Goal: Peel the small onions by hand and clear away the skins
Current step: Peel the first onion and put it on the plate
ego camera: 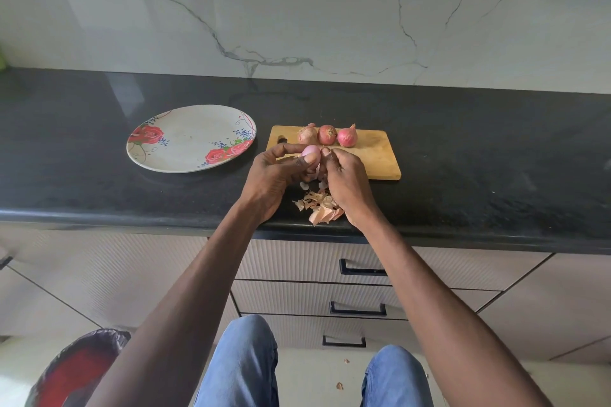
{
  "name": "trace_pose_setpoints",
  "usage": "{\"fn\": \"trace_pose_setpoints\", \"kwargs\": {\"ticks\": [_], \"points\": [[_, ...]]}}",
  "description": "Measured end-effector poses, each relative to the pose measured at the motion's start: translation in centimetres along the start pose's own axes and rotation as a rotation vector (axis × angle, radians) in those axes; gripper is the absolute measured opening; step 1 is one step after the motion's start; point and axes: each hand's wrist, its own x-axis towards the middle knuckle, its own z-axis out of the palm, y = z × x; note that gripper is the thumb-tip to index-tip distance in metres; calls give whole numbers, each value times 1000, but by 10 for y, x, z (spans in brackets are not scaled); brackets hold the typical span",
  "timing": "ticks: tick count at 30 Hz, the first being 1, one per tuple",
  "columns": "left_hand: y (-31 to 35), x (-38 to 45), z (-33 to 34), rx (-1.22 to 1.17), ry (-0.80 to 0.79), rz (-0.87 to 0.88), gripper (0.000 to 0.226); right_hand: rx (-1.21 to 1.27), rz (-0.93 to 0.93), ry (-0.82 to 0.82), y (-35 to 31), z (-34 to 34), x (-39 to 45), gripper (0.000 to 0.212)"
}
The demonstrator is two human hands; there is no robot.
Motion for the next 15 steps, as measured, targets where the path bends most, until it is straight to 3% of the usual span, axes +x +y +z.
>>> {"fn": "trace_pose_setpoints", "kwargs": {"ticks": [15], "points": [[0,4,-3,-54,-33,-77,9,3,-50,57,0,5,-4,34]]}}
